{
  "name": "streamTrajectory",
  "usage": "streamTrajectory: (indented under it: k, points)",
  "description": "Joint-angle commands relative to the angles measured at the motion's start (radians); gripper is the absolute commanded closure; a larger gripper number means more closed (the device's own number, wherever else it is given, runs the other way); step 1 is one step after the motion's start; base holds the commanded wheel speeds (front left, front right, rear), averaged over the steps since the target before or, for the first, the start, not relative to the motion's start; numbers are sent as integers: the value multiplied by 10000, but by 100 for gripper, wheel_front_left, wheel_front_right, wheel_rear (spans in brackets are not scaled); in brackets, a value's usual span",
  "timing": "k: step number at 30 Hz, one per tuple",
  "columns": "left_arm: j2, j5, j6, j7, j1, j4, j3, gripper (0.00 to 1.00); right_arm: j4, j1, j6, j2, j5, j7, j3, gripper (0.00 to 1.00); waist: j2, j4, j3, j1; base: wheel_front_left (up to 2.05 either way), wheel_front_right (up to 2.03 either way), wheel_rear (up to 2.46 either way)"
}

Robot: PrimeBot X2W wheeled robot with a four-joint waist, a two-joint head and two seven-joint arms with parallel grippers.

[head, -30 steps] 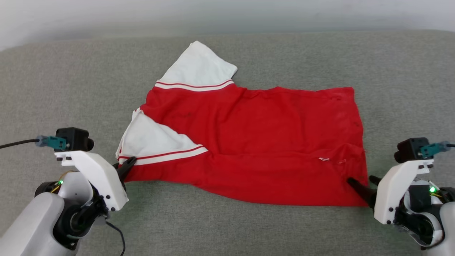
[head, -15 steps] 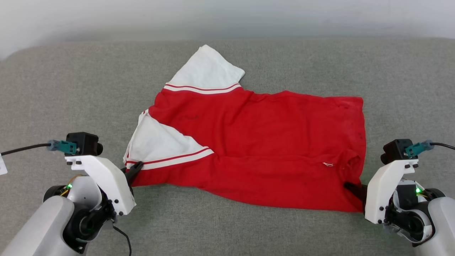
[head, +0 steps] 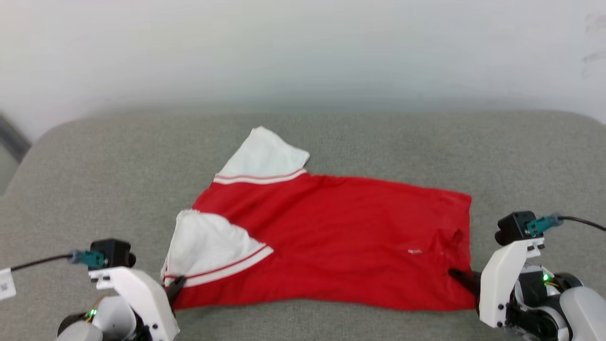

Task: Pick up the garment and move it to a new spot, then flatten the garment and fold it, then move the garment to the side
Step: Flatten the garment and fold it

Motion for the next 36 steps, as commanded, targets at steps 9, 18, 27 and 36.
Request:
streamTrajectory:
  k: [9, 18, 27, 36]
  points:
    - [465, -441, 523, 3, 1612, -746, 250, 100, -276, 1177, -2, -197, 131, -88, -182, 100, 0, 114, -670, 0, 0, 0, 0]
    - [-44, -769, 212, -71, 1702, -67, 120, 0, 68, 1916, -1, 317, -159, -777, -297, 0, 0, -51, -489, 0, 0, 0, 0]
    - [-112, 424, 552, -1775, 746, 59, 507, 0, -1047, 1695, -1, 318, -1553, -4376, -484, 0, 0, -449, -525, 0, 0, 0, 0]
    - [-261, 1450, 632, -2699, -1018, 315, 576, 0, -1947, 1348, -1, 1258, -3356, -5952, -1594, 0, 0, -1043, 140, 0, 0, 0, 0]
